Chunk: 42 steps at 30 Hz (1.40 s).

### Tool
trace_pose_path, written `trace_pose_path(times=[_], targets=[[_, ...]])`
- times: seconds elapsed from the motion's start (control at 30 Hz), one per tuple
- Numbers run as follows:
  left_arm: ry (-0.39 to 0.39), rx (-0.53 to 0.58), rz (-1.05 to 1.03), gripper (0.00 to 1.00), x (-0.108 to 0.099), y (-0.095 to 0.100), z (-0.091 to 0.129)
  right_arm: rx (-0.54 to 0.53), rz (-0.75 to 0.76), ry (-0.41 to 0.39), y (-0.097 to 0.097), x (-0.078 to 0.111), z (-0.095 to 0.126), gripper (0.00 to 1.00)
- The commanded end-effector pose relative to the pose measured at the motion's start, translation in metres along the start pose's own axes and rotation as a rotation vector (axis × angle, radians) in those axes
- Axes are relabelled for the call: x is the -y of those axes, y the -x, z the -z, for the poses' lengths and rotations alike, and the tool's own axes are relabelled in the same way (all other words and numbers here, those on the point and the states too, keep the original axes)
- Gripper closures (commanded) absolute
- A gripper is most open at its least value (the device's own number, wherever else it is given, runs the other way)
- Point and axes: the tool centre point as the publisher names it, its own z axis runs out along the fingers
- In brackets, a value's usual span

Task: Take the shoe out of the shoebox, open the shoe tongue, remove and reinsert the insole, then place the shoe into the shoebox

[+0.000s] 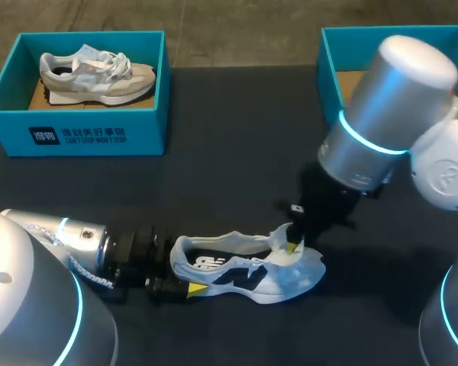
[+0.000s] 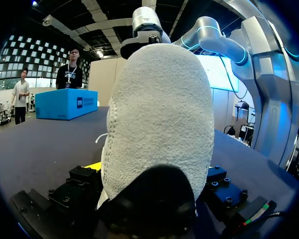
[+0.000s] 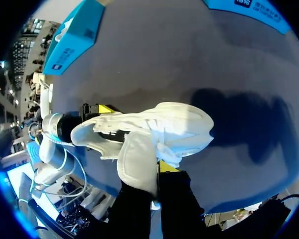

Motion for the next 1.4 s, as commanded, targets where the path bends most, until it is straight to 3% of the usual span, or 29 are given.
trace_pose_path(times=[0.03,0.47,0.93,0.97,1.1,1.17,1.2,1.23,1.3,1.33,1.4], targets=[[0.003,0.003,0.001,1.00,-0.003,0.000,-0.003,-0.230,-0.001,0.012,0.028,0.004,0.002,1.00],[0.003,0.003,0.001,1.00,-0.003,0.000,-0.003,-0.391,0.064,0.007,0.047,-0.001,-0.015,1.00],[0.003,0.003,0.001,1.00,-0.003,0.000,-0.003,-0.438,0.062,0.003,0.061,-0.009,-0.027,0.97],[0.003,0.003,0.001,1.00,-0.003,0.000,-0.003,-0.439,0.063,0.005,0.061,-0.008,-0.025,0.94],[0.003,0.003,0.001,1.00,-0.003,0.000,-0.003,-0.406,0.096,0.033,0.054,-0.002,-0.009,0.61],[0.003,0.003,0.001,1.00,-0.003,0.000,-0.003,-0.380,0.108,0.046,0.050,0.002,0.000,0.52],[0.003,0.003,0.001,1.00,-0.003,0.000,-0.003,-0.364,0.112,0.054,0.048,0.004,0.005,0.44],[0.003,0.003,0.001,1.00,-0.003,0.000,-0.003,-0.349,0.121,0.061,0.046,0.007,0.010,0.28],[0.003,0.003,0.001,1.00,-0.003,0.000,-0.003,-0.309,0.123,0.077,0.041,0.012,0.020,0.11],[0.003,0.003,0.001,1.00,-0.003,0.000,-0.003,-0.292,0.130,0.086,0.038,0.015,0.024,0.05],[0.003,0.003,0.001,1.00,-0.003,0.000,-0.003,-0.251,0.140,0.102,0.034,0.019,0.033,0.04]])
